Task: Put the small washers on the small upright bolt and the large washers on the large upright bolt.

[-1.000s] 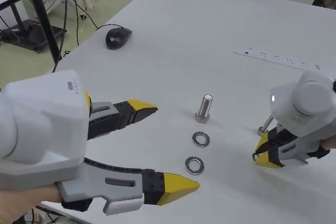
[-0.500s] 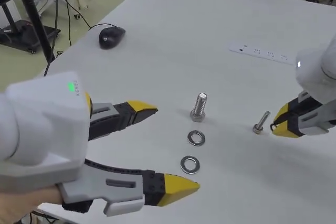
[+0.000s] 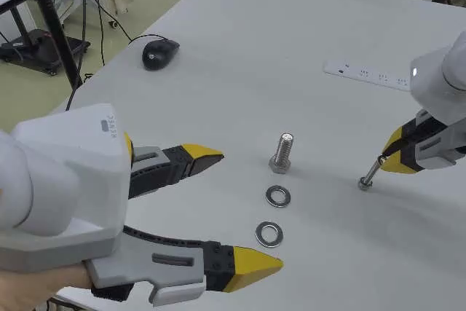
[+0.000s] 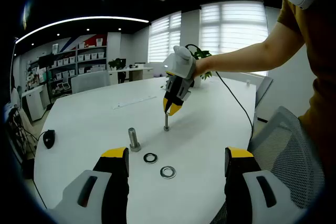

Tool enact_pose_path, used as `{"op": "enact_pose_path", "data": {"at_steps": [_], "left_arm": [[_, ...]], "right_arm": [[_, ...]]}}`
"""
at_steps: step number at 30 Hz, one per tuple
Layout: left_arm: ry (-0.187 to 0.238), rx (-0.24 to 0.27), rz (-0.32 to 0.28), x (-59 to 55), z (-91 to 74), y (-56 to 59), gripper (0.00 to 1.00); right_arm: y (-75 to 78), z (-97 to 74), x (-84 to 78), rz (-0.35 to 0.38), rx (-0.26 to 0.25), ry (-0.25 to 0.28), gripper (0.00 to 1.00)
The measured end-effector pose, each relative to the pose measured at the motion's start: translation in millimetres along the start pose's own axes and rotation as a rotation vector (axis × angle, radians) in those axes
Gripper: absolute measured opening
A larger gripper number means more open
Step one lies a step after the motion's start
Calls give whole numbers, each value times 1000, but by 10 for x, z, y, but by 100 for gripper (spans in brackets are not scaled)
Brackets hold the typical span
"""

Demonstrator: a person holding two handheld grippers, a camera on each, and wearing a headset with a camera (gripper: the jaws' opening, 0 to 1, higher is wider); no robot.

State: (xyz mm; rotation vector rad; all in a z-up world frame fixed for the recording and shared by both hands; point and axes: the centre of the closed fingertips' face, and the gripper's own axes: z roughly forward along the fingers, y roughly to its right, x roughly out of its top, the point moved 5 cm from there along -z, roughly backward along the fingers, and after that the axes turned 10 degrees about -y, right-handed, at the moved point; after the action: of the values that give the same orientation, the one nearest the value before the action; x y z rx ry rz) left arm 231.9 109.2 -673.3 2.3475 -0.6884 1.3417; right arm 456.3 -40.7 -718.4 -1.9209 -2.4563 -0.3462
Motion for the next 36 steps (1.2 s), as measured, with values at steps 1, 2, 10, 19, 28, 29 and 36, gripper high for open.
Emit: {"op": "enact_pose_path", "data": {"at_steps": [1, 2, 10, 19, 28, 29, 36], "left_arm": [[0, 0, 0, 0, 1, -2, 74], [0, -1, -2, 1, 5, -3, 74], [-3, -8, -4, 7, 38, -6, 74], [-11, -4, -10, -14, 35, -26, 74], [-24, -2, -18, -50, 38, -46, 74], [-25, -1, -19, -53, 38, -48, 74], [-33, -1, -26, -84, 47, -48, 74]], "right_arm": [[3, 6, -1, 0, 2, -1, 12], [9, 17, -2, -1, 1, -3, 12], [14, 90, 2, -14, 16, -16, 12], [11, 202, -12, -23, 33, -24, 12], [11, 364, -21, -5, 49, -10, 13], [9, 376, -23, -3, 52, -10, 13], [-7, 462, -49, 8, 63, -3, 13]]}}
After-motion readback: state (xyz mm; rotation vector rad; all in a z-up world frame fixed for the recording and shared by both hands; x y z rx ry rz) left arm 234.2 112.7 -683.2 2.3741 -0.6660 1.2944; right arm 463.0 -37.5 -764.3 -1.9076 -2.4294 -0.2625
